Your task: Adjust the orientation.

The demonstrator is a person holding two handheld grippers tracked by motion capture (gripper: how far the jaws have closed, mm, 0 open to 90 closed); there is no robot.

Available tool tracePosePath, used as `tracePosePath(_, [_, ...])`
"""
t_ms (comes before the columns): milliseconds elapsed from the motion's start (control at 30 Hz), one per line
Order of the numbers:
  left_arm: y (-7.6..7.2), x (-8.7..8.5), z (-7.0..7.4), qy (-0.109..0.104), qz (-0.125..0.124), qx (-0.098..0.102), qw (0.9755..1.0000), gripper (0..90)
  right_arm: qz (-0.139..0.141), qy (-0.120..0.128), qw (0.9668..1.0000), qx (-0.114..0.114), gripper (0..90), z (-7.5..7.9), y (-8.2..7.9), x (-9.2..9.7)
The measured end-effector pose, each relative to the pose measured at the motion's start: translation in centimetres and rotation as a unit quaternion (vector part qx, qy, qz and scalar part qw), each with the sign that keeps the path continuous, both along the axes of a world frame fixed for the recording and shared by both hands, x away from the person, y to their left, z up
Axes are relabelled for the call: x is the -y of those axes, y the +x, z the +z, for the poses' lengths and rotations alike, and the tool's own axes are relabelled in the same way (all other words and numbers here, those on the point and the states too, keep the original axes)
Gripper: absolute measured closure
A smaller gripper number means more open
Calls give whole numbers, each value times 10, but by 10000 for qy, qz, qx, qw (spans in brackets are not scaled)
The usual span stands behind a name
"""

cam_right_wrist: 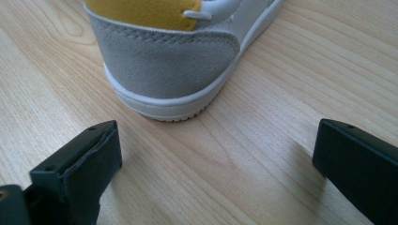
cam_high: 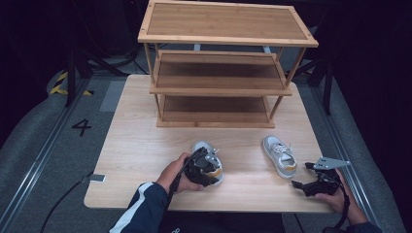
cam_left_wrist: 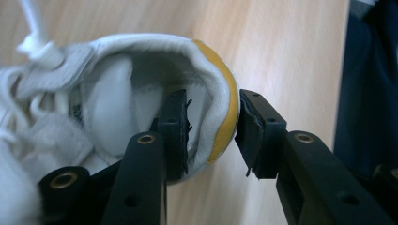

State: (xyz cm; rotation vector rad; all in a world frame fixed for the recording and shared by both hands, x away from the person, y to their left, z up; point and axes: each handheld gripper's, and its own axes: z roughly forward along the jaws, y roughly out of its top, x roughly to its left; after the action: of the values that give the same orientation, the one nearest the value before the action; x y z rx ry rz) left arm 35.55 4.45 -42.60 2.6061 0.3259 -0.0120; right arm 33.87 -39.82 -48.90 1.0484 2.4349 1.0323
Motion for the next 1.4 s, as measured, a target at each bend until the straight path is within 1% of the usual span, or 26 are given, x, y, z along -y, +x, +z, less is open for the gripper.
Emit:
tracePosePath(133, [-3,-11,5,182,-137,-139,9996,632,-2,1,10000,-1,19,0,0,0])
tracePosePath(200, [-4,-15,7,310,-185,-164,9992,626,0,0,10000,2,19,0,0,0])
tracePosePath(233, [-5,-17,9,392,-249,-118,9989,623,0,0,10000,1,19,0,0,0])
tracePosePath(333, [-7,-18,9,345,-209,-108,9991,603,-1,0,10000,2,19,0,0,0])
tracePosePath(400, [-6,-16,9,297,-199,-91,9993,603,0,1,10000,3,20,0,0,0])
tracePosePath(433, [-6,-14,9,238,-162,-97,9995,604,1,1,10000,3,19,0,0,0])
tracePosePath(500, [-6,-9,9,209,-170,-90,9996,598,-2,2,10000,3,20,0,0,0])
tracePosePath(600, [-7,-1,7,339,-231,-62,9991,570,-4,2,10000,1,20,0,0,0])
tracePosePath(633, [-7,1,5,394,-286,-46,9988,549,0,0,10000,2,20,0,0,0])
tracePosePath(733, [-7,8,1,537,-284,-53,9981,472,-3,2,10000,0,20,0,0,0])
tracePosePath(800, [-7,12,0,521,-291,-117,9981,431,0,-1,10000,2,20,0,0,0])
tracePosePath(900, [-6,16,0,541,-288,-154,9980,397,0,-1,10000,3,20,0,0,0])
tracePosePath(967, [-6,19,-1,663,-365,-162,9970,381,-3,2,10000,2,20,0,0,0])
tracePosePath(1000, [-6,19,-2,675,-365,-145,9969,386,-3,3,10000,1,20,0,0,0])
tracePosePath(1033, [-6,20,-3,752,-320,-107,9966,417,-2,2,10000,2,20,0,0,0])
tracePosePath(1067, [-6,19,-3,779,-250,-67,9966,489,-2,1,10000,2,20,0,0,0])
tracePosePath(1100, [-4,18,-3,746,-251,-86,9969,520,-3,2,10000,1,20,0,0,0])
tracePosePath(1133, [-3,17,-2,690,-273,-167,9971,554,-2,2,10000,0,20,0,0,0])
tracePosePath(1167, [-2,16,-2,649,-348,-197,9971,579,-1,2,10000,1,20,0,0,0])
tracePosePath(1200, [-2,17,-2,643,-416,-219,9968,616,-1,2,10000,0,20,0,0,0])
tracePosePath(1233, [-2,17,-2,622,-535,-265,9963,658,1,2,10000,2,20,0,0,0])
tracePosePath(1267, [-2,18,-2,670,-561,-298,9957,692,-1,3,10000,1,20,0,0,0])
tracePosePath(1300, [0,19,-1,690,-614,-313,9952,698,-3,2,10000,1,20,0,0,0])
tracePosePath(1333, [0,19,-1,690,-614,-313,9952,702,-3,2,10000,1,20,0,0,0])
tracePosePath(1400, [1,19,-2,664,-629,-389,9950,708,-4,3,10000,4,23,0,0,0])
